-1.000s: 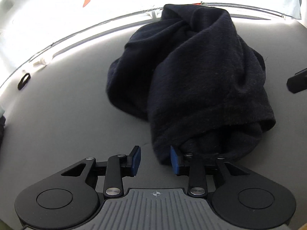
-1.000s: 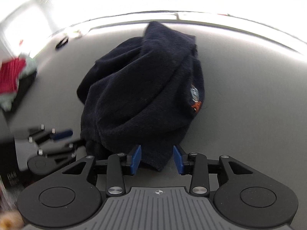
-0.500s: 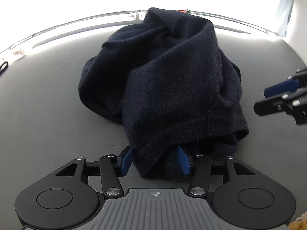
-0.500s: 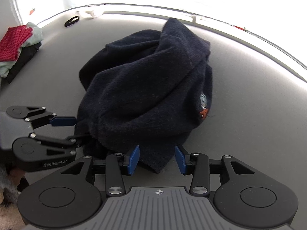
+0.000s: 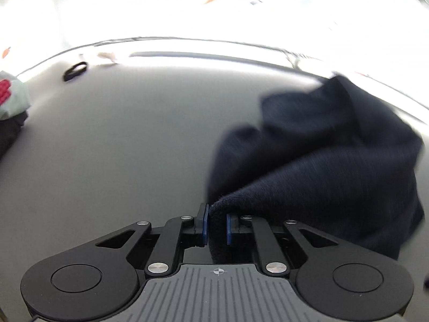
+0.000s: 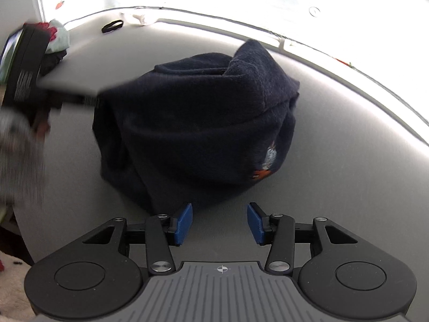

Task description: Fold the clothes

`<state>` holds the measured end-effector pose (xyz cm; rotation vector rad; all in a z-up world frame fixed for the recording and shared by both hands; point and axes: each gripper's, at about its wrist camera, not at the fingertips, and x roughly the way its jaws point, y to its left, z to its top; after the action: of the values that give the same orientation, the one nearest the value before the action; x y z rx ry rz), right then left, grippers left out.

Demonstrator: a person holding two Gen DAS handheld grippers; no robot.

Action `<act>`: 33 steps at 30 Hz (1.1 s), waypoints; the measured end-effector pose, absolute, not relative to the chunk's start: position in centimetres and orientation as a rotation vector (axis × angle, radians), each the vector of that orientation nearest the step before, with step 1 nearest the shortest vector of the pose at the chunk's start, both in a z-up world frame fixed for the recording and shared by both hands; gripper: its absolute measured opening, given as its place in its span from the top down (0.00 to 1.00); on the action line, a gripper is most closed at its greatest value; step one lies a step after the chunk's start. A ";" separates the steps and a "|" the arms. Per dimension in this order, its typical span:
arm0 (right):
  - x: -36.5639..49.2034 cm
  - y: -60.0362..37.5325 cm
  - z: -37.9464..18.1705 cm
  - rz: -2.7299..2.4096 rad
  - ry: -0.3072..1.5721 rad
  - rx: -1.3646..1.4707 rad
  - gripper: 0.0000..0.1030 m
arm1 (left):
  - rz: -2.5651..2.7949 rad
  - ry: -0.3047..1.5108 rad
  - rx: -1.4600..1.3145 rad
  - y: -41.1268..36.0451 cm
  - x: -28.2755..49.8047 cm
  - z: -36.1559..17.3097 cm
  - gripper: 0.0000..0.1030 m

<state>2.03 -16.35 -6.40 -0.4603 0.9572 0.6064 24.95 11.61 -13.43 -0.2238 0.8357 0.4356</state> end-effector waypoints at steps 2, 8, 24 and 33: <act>2.2 -15.6 -6.1 0.627 0.921 -0.501 0.51 | 0.500 0.805 -0.226 13.8 25.1 -12.5 0.84; 3.7 -12.8 -4.6 0.696 0.782 -0.574 0.46 | 0.558 0.807 -0.377 19.4 25.5 -12.2 0.83; 9.5 -3.9 -5.3 0.996 0.661 -0.723 0.45 | 0.560 0.905 -0.557 21.3 17.7 -14.6 0.83; 12.8 -2.6 -6.4 1.001 0.780 -0.638 0.45 | 0.565 0.929 -0.553 21.5 17.0 -15.7 0.82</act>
<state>12.80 -2.63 -6.40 -0.6384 0.7803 1.0007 16.96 21.54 -15.66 -0.5530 0.9290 0.5651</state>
